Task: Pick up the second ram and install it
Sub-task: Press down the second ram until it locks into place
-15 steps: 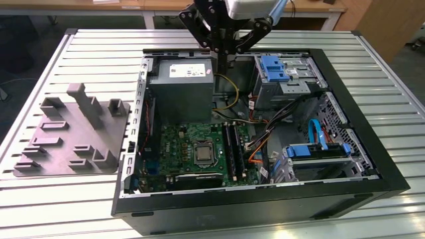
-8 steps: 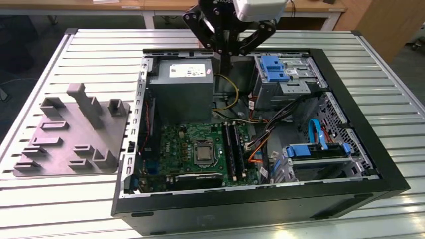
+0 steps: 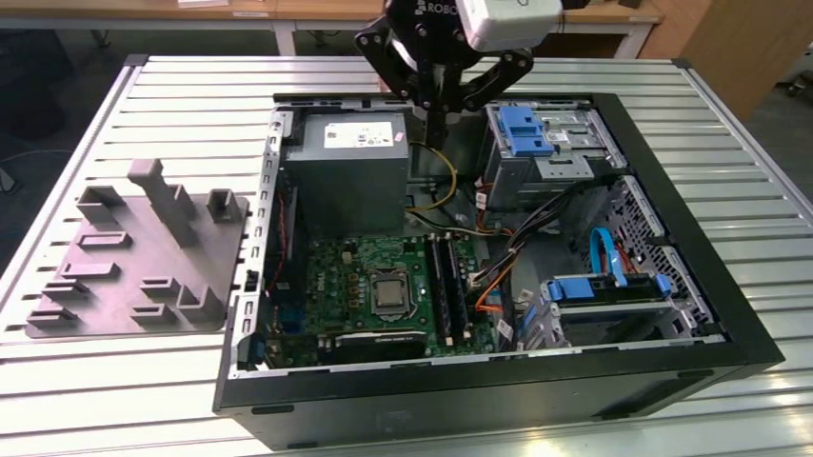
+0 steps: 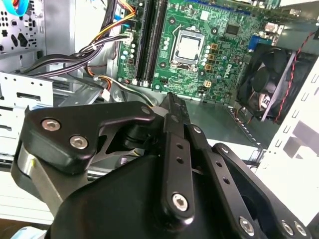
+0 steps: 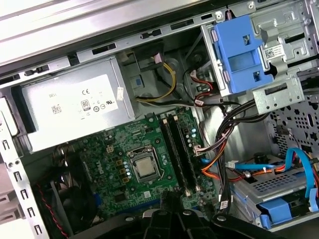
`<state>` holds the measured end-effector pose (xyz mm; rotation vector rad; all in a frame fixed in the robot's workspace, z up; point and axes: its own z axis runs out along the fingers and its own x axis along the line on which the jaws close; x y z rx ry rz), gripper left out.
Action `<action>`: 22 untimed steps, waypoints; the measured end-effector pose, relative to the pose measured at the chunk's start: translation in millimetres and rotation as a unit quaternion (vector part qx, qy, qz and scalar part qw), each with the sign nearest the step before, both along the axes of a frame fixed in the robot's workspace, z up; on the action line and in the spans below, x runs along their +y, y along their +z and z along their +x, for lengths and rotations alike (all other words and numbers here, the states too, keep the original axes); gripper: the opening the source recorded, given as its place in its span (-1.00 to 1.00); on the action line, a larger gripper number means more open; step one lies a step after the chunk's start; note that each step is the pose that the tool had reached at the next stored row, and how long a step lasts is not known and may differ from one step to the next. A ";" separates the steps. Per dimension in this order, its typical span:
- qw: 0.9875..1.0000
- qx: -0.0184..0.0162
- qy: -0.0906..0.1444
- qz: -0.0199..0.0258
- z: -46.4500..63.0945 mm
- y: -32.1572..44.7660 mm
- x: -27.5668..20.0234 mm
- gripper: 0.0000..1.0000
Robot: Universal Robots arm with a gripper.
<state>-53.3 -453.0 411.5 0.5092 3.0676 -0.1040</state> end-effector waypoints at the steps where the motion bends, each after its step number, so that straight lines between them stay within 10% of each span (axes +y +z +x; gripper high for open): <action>1: 1.000 0.000 0.000 0.000 0.0 0.0 0.0 -0.80; 22: 0.999 -0.001 0.040 0.001 1.1 -15.2 -7.8 -0.80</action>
